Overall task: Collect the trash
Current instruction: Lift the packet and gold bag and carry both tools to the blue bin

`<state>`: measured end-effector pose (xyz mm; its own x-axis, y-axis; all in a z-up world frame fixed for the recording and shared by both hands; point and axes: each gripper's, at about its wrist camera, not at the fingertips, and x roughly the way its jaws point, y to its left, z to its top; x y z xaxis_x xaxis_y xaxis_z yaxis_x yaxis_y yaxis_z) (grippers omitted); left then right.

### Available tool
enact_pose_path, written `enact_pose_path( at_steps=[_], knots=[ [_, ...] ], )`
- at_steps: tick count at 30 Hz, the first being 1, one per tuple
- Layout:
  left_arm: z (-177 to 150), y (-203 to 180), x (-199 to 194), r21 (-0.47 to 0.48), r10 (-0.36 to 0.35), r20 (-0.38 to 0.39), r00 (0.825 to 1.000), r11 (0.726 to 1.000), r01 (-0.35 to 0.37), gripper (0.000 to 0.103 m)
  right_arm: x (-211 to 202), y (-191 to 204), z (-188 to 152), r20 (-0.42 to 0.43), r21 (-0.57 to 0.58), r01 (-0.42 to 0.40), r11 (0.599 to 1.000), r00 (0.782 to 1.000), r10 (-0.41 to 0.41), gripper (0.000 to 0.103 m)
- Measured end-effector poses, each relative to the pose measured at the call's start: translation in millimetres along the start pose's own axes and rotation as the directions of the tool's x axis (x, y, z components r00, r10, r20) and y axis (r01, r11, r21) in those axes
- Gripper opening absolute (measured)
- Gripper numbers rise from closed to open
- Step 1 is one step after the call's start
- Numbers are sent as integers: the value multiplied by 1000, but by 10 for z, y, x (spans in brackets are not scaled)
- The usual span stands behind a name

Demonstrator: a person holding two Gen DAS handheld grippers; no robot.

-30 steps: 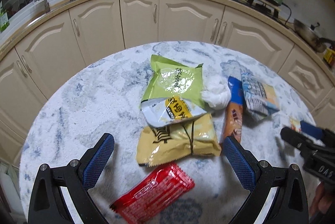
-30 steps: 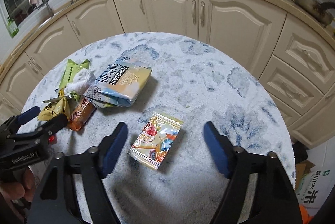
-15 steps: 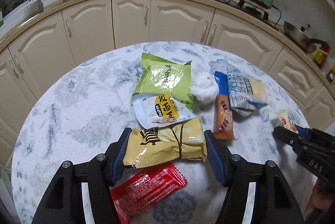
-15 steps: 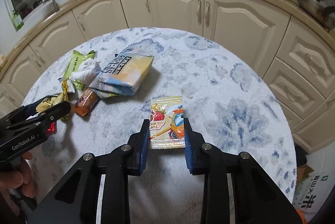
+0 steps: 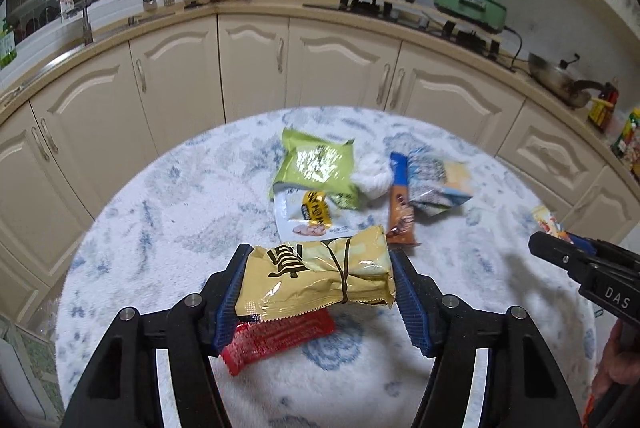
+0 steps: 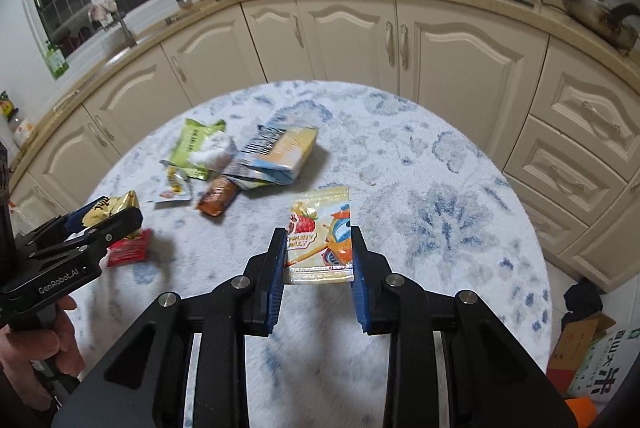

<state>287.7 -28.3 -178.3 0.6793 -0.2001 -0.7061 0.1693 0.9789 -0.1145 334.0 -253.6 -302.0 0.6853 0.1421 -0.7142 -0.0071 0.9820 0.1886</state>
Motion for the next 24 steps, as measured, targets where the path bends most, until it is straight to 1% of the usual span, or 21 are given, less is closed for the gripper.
enact_pose_path(
  at_steps=[5, 10, 18, 24],
  knots=[
    [-5, -125, -334, 17, -17, 48, 999, 1000, 16, 62, -275, 10, -32, 36, 5, -4, 1000, 999, 4, 29],
    [-11, -320, -653, 50, -50, 93, 994, 998, 46, 62, -566, -31, -87, 78, 15, -5, 1000, 997, 4, 29],
    [-44, -770, -1123, 132, -115, 159, 981, 987, 94, 62, -1001, -181, -196, 147, 40, 4, 999, 989, -10, 29],
    [-76, -1148, -1360, 197, -169, 188, 967, 972, 132, 62, -1338, -347, -283, 201, 68, 19, 998, 979, -32, 29]
  ],
)
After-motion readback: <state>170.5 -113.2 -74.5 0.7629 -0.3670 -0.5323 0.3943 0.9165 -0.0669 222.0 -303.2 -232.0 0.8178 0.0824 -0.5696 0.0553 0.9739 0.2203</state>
